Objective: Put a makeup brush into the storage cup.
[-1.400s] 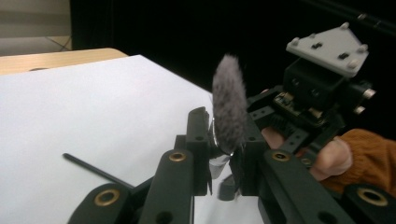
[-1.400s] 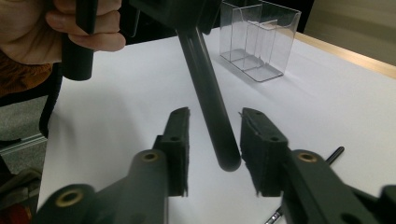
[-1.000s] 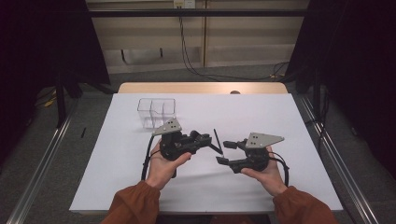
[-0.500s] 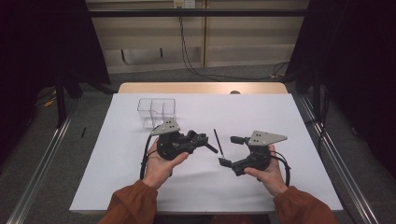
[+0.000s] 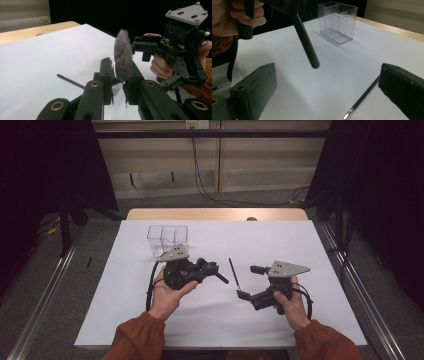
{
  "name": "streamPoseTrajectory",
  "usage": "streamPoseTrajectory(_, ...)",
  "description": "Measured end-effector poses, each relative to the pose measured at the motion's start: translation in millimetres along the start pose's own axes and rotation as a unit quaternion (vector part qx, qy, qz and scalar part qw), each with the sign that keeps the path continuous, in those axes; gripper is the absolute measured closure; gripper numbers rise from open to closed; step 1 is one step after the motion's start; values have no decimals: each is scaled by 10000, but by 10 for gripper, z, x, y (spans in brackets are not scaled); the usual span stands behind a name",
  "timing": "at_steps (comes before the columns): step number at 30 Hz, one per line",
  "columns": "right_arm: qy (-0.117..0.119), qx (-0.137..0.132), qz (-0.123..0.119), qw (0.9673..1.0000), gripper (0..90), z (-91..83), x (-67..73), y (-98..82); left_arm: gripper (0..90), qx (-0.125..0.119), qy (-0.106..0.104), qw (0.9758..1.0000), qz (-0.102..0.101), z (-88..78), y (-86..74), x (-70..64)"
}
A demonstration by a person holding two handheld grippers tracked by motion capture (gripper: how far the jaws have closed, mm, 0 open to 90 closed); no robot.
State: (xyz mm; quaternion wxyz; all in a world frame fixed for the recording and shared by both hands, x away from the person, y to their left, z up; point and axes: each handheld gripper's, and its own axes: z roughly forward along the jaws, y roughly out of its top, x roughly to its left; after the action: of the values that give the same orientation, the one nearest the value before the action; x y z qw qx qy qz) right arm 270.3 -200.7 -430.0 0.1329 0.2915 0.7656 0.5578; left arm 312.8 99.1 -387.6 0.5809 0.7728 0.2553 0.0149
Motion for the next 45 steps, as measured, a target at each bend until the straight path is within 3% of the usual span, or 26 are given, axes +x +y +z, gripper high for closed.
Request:
streamPoseTrajectory(7,-281,-9,-8,9996,23,-59,-8,-4,795,151,105,9998,29,-70,15,43)
streamPoseTrajectory(15,-255,-33,75,9996,26,-79,-22,-36,795,356,206,9992,-23,-154,18,95)
streamPoseTrajectory(20,-216,-82,147,9996,24,-90,-49,-64,795,287,271,9992,-90,-248,52,152)
streamPoseTrajectory(25,-367,-210,112,9990,26,-104,-72,-77,795,445,476,9978,-102,-303,58,218)
streamPoseTrajectory(35,-640,-376,162,9971,22,-244,-104,-158,795,548,671,9962,-94,-474,104,315)
streamPoseTrajectory(45,-904,-538,234,9942,17,-356,-102,-276,795,841,788,9932,-180,-528,36,405)
